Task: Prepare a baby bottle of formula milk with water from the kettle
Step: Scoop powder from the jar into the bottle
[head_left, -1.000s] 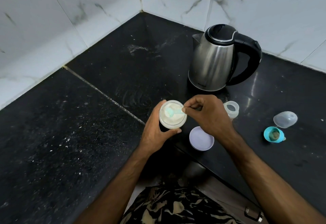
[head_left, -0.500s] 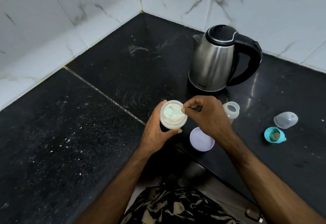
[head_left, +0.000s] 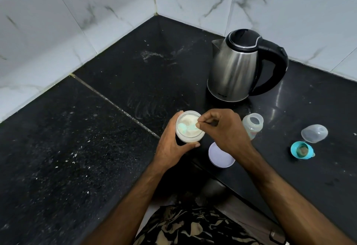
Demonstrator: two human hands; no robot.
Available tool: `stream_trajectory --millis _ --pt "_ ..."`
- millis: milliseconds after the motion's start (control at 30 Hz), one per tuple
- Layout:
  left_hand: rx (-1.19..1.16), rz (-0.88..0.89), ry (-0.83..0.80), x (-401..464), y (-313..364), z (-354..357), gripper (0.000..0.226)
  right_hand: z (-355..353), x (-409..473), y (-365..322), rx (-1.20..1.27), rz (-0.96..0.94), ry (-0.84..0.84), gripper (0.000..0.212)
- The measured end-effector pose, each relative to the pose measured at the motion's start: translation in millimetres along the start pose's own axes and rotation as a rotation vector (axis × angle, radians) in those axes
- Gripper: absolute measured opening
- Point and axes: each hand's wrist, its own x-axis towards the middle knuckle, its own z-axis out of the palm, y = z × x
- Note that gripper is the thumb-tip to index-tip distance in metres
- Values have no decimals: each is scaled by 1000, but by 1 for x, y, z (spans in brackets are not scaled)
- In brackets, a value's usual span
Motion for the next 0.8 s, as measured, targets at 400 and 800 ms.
stream_trajectory --millis 400,800 --pt "-15 14 -13 3 -2 1 103 -6 6 8 108 70 -16 10" --pt "-5 30 -30 9 1 -2 98 -17 7 10 270 122 25 10"
